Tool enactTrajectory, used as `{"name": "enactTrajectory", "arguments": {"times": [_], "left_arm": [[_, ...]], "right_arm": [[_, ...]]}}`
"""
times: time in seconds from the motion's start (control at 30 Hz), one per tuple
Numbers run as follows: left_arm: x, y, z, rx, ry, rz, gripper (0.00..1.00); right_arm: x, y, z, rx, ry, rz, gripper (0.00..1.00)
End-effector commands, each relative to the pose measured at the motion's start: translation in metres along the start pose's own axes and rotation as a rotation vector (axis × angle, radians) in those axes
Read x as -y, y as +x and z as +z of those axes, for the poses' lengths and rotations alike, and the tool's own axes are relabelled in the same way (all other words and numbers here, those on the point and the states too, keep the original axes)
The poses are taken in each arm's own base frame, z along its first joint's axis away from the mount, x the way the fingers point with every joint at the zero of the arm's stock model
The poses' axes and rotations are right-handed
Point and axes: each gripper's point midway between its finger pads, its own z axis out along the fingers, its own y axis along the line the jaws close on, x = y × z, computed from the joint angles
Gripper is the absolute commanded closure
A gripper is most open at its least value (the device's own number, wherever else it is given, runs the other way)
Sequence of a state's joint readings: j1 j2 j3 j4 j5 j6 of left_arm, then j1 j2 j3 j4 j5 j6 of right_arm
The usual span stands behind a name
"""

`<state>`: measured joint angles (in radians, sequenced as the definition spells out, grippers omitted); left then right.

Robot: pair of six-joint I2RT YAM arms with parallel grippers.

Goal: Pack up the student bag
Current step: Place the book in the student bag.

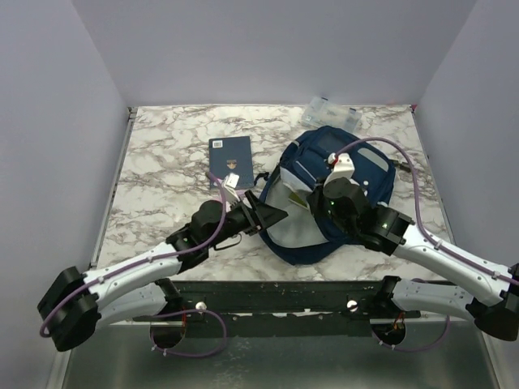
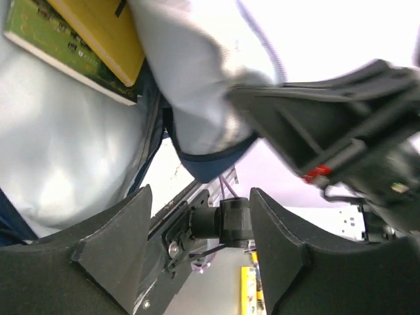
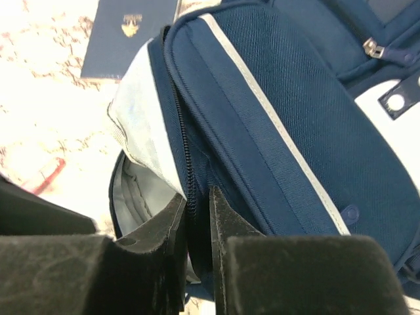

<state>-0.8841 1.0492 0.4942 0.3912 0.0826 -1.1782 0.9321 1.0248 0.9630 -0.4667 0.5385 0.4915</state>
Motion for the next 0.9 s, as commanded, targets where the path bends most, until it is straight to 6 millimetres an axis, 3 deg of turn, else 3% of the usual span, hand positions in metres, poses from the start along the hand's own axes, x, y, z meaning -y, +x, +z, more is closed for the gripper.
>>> {"name": "enactTrajectory", "arguments": {"times": [0.0,0.2,0.3,0.4,0.6,0.77,0.87], "left_arm": [[0.001,-0.009,-0.03,0.006,-0.012,0.166,0.32],[-0.007,-0.033,-0.067,0.032,0.024,0.179,0.19],[-0.021,-0.049,-0.083,0.096,-0.003,0.2,0.13],[-0.027,-0.054,-0.094,0.114,-0.015,0.258,0.03],[-0.034,-0.056,-0.096,0.079,-0.054,0.21,0.02],[-0.039,-0.069,-0.097,0.13,-0.065,0.116,0.02],[-0.051,-0.083,-0.101,0.195,-0.103,0.108,0.02]], "right_arm": [[-0.007,0.033,0.007,-0.062,-0.06,0.09,0.79],[-0.039,0.125,0.006,-0.285,-0.313,0.204,0.58],[-0.048,0.137,0.0,-0.308,-0.394,0.225,0.46],[-0.041,0.121,0.0,-0.252,-0.363,0.174,0.33],[-0.03,0.064,0.011,-0.107,-0.242,0.025,0.19],[-0.059,0.03,0.039,-0.012,-0.265,-0.001,0.1],[-0.079,0.012,0.073,0.04,-0.247,0.021,0.08]]}}
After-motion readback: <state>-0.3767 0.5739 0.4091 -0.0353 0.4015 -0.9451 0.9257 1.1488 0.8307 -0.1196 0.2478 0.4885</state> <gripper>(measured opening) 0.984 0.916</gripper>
